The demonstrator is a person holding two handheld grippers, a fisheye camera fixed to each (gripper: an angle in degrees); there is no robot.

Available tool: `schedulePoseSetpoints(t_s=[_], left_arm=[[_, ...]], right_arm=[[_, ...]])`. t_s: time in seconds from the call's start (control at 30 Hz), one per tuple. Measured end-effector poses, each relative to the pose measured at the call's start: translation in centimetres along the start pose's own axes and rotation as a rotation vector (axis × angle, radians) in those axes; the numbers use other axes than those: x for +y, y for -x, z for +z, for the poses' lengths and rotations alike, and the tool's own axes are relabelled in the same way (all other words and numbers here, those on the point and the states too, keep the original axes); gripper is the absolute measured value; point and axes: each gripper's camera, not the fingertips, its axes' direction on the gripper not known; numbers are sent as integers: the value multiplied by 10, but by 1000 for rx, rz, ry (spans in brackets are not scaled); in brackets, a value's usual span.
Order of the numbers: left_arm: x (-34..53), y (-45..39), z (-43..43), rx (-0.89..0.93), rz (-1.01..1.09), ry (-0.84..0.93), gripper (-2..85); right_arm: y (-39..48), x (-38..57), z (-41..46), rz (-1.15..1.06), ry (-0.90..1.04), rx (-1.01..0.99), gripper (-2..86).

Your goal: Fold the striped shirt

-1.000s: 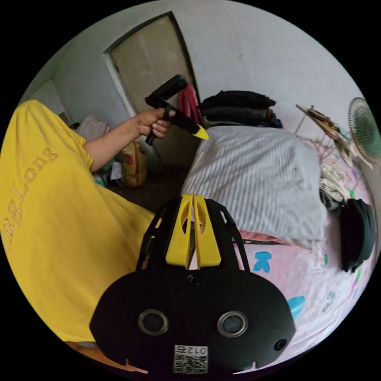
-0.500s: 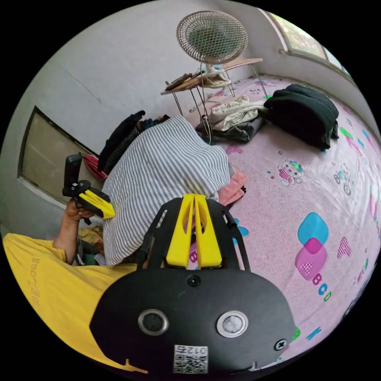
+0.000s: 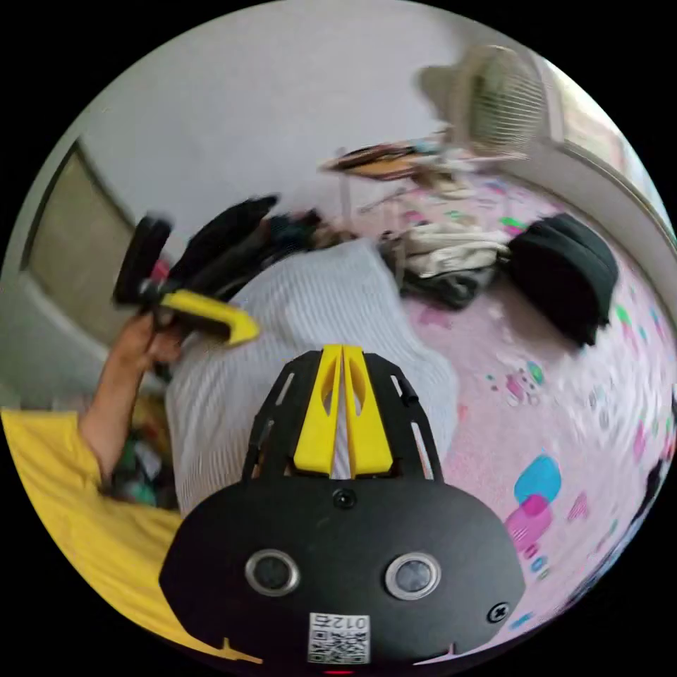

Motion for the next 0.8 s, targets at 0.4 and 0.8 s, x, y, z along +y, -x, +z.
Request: schedulePoseSetpoints(t_s=[0.4, 0.8], left_arm=[[-37, 52, 9, -172, -21, -1, 33], [-94, 74, 45, -140, 60, 57, 43]], right_arm=[[-34, -6, -4, 107, 67, -52, 4], [27, 1, -38, -98, -16, -81, 19]])
